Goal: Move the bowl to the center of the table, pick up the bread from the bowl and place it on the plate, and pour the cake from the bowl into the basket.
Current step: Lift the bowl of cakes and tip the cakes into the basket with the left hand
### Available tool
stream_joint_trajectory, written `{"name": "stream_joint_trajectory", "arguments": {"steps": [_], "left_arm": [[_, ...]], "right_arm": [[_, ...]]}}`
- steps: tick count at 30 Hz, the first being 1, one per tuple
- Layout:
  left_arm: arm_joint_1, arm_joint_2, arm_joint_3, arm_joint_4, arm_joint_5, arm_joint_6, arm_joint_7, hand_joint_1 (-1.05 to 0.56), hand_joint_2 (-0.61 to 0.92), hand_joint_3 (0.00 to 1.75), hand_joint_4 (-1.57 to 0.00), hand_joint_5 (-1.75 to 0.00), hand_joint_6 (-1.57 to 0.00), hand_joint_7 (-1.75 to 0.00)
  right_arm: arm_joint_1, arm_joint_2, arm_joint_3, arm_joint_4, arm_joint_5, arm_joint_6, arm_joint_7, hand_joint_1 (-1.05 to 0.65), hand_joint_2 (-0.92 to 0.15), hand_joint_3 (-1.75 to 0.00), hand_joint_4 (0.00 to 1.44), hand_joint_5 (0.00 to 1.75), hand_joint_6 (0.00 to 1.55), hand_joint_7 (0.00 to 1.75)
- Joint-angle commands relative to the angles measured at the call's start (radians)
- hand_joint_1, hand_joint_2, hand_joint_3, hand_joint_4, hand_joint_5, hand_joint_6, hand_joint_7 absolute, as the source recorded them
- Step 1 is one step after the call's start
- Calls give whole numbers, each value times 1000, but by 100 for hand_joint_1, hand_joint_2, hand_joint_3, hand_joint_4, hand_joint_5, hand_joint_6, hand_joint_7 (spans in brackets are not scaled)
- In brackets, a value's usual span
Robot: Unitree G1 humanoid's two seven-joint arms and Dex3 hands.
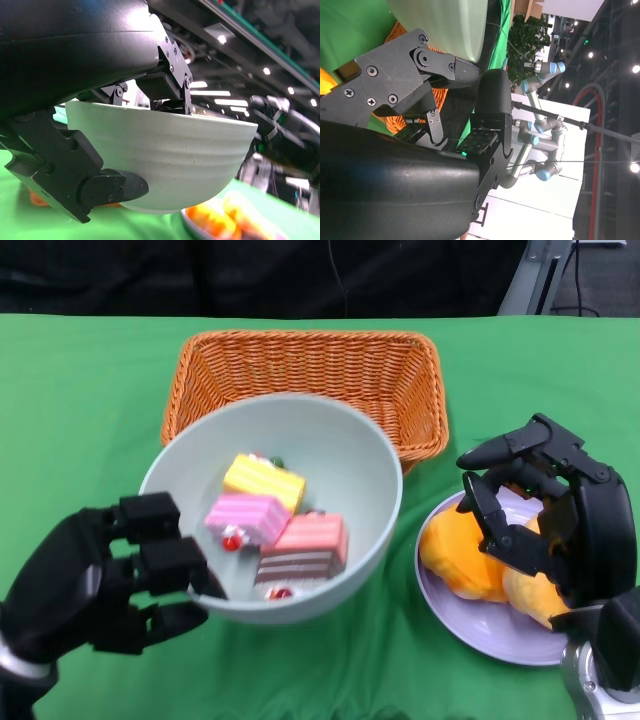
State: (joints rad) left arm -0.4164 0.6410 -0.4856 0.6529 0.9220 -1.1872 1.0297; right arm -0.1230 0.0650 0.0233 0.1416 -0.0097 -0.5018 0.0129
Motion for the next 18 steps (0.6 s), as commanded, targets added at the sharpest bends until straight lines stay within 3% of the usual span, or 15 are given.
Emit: {"name": "stream_joint_trajectory", "arguments": {"steps": [1,5,8,12,18], "left_arm": [[-49,-44,55,32,-66,-24,-44,-7,62,95,-81,-153,-80,-126],[-87,-91,95,63,-91,-29,-100,-8,62,99,-75,-173,-79,-128],[-104,-115,116,79,-107,-33,-142,-8,59,107,-77,-174,-78,-131],[-128,-152,139,100,-154,-23,-221,-6,48,125,-80,-172,-79,-136],[-148,-192,178,116,-191,-14,-302,-3,49,124,-77,-171,-77,-141]], "right_arm": [[6,4,6,5,22,-4,15,-18,-57,-85,74,152,73,115],[12,7,15,5,21,2,24,-16,-57,-87,73,156,73,117],[17,5,23,3,20,11,32,-15,-54,-95,72,157,72,119],[25,0,40,15,-2,5,37,-18,-57,-87,72,156,70,124],[29,4,53,38,2,0,53,-16,-59,-85,74,154,70,125]]}}
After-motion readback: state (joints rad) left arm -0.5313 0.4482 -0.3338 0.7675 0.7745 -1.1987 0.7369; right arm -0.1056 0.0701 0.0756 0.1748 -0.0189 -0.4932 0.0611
